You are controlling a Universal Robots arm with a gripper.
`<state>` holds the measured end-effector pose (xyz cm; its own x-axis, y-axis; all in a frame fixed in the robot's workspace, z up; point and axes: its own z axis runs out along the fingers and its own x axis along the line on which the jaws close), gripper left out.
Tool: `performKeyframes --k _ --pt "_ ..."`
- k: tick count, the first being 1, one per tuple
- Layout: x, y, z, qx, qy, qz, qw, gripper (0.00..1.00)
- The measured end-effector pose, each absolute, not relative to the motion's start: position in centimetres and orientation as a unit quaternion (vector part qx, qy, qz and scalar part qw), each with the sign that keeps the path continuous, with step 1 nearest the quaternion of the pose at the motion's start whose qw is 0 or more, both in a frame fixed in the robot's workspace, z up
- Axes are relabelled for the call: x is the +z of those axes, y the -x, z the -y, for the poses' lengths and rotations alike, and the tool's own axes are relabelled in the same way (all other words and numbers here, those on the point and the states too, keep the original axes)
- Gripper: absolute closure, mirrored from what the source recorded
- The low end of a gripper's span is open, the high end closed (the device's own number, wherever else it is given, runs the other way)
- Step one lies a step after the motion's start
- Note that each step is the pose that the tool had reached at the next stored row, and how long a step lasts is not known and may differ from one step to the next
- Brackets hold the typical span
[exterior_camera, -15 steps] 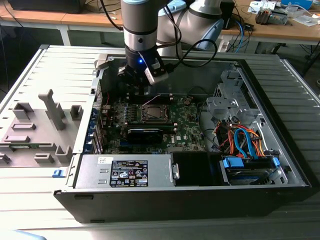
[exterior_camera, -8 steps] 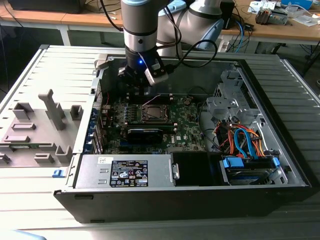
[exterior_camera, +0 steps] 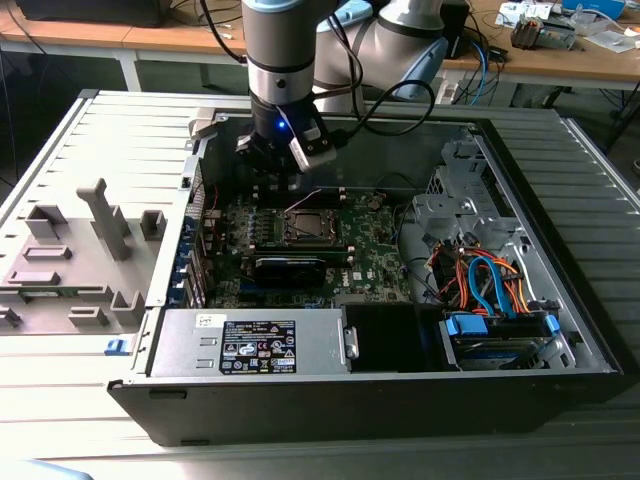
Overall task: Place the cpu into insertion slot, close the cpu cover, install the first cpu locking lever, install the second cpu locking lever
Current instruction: 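Install the first cpu locking lever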
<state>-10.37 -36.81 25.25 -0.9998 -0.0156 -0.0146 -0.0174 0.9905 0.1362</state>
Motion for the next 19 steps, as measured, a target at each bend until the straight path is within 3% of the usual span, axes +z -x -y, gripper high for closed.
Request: performKeyframes --k 19 --pt "24.83 10.21 36.81 0.068 0.008 -0.998 0.007 0.89"
